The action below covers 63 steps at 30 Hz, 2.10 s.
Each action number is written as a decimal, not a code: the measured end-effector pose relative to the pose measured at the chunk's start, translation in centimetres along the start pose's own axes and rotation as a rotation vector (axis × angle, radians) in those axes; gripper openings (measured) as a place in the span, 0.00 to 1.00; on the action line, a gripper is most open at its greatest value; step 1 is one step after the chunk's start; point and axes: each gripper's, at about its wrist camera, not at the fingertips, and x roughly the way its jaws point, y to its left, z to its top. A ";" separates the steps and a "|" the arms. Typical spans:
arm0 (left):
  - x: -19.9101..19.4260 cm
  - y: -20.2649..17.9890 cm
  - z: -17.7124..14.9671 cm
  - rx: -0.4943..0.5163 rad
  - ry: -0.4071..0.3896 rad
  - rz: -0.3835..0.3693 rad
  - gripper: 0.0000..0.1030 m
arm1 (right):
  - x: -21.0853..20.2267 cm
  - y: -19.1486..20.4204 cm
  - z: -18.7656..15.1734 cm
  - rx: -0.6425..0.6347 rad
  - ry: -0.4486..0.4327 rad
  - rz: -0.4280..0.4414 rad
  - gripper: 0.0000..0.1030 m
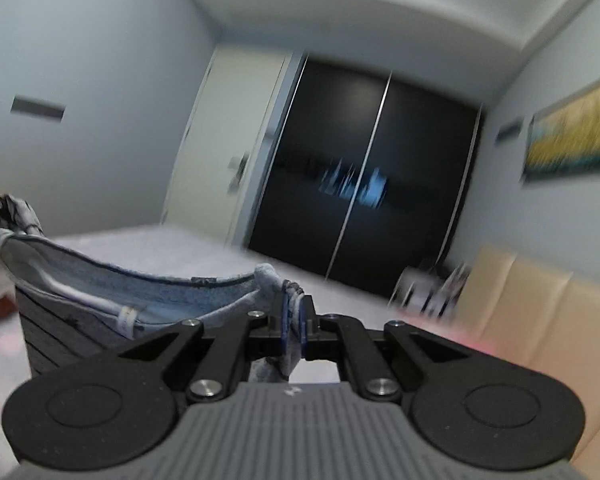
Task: Fold clothes
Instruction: 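Lift the shirt high with both grippers, stretching it between them, then lay the shirt flat on the bed with both grippers and open them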
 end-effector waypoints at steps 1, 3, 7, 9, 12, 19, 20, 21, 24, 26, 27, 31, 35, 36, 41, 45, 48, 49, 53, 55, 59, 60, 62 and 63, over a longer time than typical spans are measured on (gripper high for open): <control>-1.0 -1.0 1.5 0.017 -0.035 -0.010 0.04 | -0.8 -0.2 1.4 -0.008 -0.035 -0.019 0.06; -2.6 -2.8 4.3 0.051 -0.101 -0.022 0.04 | -2.4 -0.8 4.1 -0.014 -0.098 -0.051 0.06; -5.0 -5.5 8.8 0.117 -0.204 -0.012 0.04 | -4.9 -1.6 8.8 -0.023 -0.209 -0.100 0.06; -4.8 -6.3 10.4 0.138 -0.213 0.004 0.04 | -5.8 -1.9 11.1 -0.036 -0.258 -0.127 0.06; -3.2 -6.7 12.1 0.155 -0.189 0.057 0.04 | -5.1 -2.4 13.9 -0.049 -0.266 -0.127 0.06; 4.1 -2.9 12.6 0.079 -0.059 0.163 0.04 | 2.7 -2.1 15.5 -0.106 -0.177 -0.145 0.06; 5.3 -2.2 12.6 0.065 -0.054 0.171 0.04 | 4.2 -2.0 15.3 -0.108 -0.160 -0.148 0.06; 6.6 -1.4 12.5 0.050 -0.049 0.179 0.04 | 6.4 -2.0 15.0 -0.111 -0.138 -0.155 0.06; 10.0 0.6 12.6 0.011 -0.049 0.203 0.04 | 11.3 -1.9 14.3 -0.111 -0.107 -0.190 0.06; 12.2 1.1 13.2 -0.007 -0.089 0.211 0.04 | 14.7 -2.0 13.8 -0.105 -0.095 -0.219 0.05; 13.0 1.3 13.5 -0.014 -0.115 0.212 0.04 | 16.1 -2.0 13.8 -0.105 -0.101 -0.240 0.05; 11.7 0.8 14.8 -0.003 -0.296 0.164 0.04 | 19.3 -2.8 15.4 -0.078 -0.192 -0.338 0.05; 10.0 -0.1 13.8 0.007 -0.379 0.149 0.04 | 18.7 -4.5 16.9 -0.039 -0.330 -0.376 0.05; 9.6 -0.3 13.3 0.007 -0.383 0.150 0.04 | 18.5 -4.7 17.0 -0.043 -0.347 -0.370 0.06; 8.6 2.0 7.7 -0.036 -0.249 0.180 0.04 | 17.4 -4.6 14.2 -0.058 -0.305 -0.214 0.06; 8.4 5.5 1.5 -0.109 -0.061 0.224 0.04 | 16.0 -2.9 7.8 -0.042 -0.203 -0.093 0.06; 7.4 7.9 -4.7 -0.174 0.087 0.252 0.04 | 14.2 -0.7 2.2 -0.019 -0.118 0.003 0.06; 7.0 8.7 -6.7 -0.194 0.134 0.260 0.04 | 13.7 0.0 0.2 -0.007 -0.082 0.041 0.06; 4.6 10.9 -13.2 -0.258 0.311 0.280 0.03 | 11.2 2.6 -6.2 0.011 0.046 0.177 0.06; 3.4 11.2 -15.9 -0.253 0.388 0.293 0.03 | 9.6 4.0 -8.7 -0.010 0.104 0.246 0.06; 2.5 10.2 -19.1 -0.180 0.525 0.304 0.03 | 7.0 6.4 -12.9 -0.067 0.212 0.396 0.06; 2.2 10.0 -20.0 -0.159 0.560 0.307 0.03 | 6.6 6.8 -13.6 -0.089 0.236 0.435 0.06; 2.4 9.6 -21.4 -0.125 0.626 0.311 0.03 | 5.9 7.6 -14.9 -0.132 0.283 0.512 0.06; 2.5 9.5 -22.1 -0.108 0.660 0.314 0.03 | 5.5 8.0 -15.6 -0.154 0.307 0.550 0.06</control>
